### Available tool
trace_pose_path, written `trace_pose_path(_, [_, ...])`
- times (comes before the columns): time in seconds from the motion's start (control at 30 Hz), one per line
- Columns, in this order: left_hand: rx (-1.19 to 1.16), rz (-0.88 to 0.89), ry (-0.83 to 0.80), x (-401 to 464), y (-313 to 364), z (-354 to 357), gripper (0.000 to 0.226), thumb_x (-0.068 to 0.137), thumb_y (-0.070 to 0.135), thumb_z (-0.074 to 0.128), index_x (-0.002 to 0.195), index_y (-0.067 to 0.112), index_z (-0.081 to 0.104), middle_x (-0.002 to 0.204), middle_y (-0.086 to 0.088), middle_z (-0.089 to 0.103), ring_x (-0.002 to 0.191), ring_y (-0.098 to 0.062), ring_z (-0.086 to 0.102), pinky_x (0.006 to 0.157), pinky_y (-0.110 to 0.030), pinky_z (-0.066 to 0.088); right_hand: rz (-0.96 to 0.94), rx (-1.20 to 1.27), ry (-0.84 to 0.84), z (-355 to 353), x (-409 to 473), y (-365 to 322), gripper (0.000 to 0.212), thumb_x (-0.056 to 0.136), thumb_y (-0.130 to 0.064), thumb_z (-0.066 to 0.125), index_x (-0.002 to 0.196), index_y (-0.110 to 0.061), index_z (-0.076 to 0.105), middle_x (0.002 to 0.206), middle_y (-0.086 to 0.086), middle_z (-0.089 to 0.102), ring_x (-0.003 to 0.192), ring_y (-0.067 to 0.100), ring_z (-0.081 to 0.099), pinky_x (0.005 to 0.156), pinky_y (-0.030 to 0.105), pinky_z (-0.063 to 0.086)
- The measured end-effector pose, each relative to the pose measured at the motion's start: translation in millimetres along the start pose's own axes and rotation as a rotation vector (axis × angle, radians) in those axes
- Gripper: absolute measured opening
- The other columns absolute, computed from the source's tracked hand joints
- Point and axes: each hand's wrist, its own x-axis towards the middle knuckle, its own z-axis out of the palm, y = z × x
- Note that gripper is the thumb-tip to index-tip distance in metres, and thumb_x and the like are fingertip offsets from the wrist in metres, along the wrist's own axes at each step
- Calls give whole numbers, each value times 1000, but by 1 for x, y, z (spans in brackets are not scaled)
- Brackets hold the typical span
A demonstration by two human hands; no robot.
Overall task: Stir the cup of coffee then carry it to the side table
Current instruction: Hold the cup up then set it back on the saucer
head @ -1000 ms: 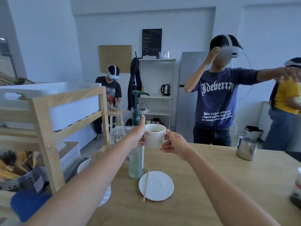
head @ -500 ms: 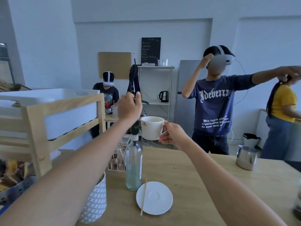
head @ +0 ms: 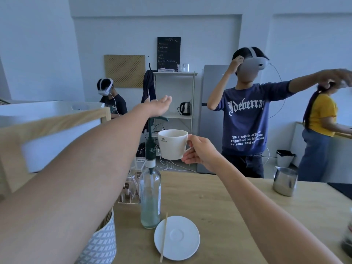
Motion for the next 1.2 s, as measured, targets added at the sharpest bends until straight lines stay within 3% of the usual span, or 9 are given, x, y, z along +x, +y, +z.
trace_pose_path(0.17, [132,-6,10,4,1,11,63,93,55,-4,153,37,3,164,-2,7,150,-27,-9,118,-57,0,-16,-2,2,2,4,-3,32,96,-29,39,72,-10,45,67,20,63,44,19,65,44,24,55])
trace_pose_path(0.27, [71,-77,-33,0,3,10,69,94,58,3,156,26,4,164,-2,-3,150,-22,-13,120,-50,-3,-23,2,3,3,6,-4,31,96,-29,39,71,-11,44,66,20,62,44,19,64,43,24,54])
trace_pose_path(0.37, [27,-133,-38,-8,5,9,76,95,61,9,156,17,7,164,-4,-7,151,-24,-7,120,-45,1,-26,-15,-4,7,7,-3,30,96,-28,39,72,-10,44,66,20,62,43,19,63,43,24,54])
trace_pose_path(0.6, [-54,-185,-68,-2,-5,29,84,91,70,14,156,16,11,164,-6,0,150,-29,5,119,-47,10,-24,-11,2,9,11,4,28,94,-24,39,70,-11,43,69,23,61,43,20,64,43,24,54])
trace_pose_path(0.8, [-134,-274,-47,5,-20,49,111,67,86,18,155,17,15,163,-7,12,148,-33,17,115,-52,18,-8,-7,3,13,11,10,27,93,-23,38,69,-11,43,70,24,62,45,22,65,44,25,55])
trace_pose_path(1.03, [-220,-188,4,1,-13,34,110,68,86,10,155,19,17,163,-9,10,148,-33,14,117,-54,15,-2,20,1,18,7,12,29,92,-22,38,66,-11,46,66,22,62,46,23,65,43,24,52])
trace_pose_path(1.13, [-263,-129,64,-4,-5,21,93,81,77,9,155,21,19,162,-11,11,148,-34,12,118,-53,14,-2,24,3,18,7,10,29,93,-22,38,67,-12,47,65,21,63,46,23,65,43,24,52])
trace_pose_path(1.2, [-242,-50,122,-5,0,17,72,93,62,5,151,27,30,157,-15,28,145,-36,19,116,-52,17,3,24,3,19,6,10,29,93,-23,38,68,-12,47,66,21,64,47,23,65,43,24,52])
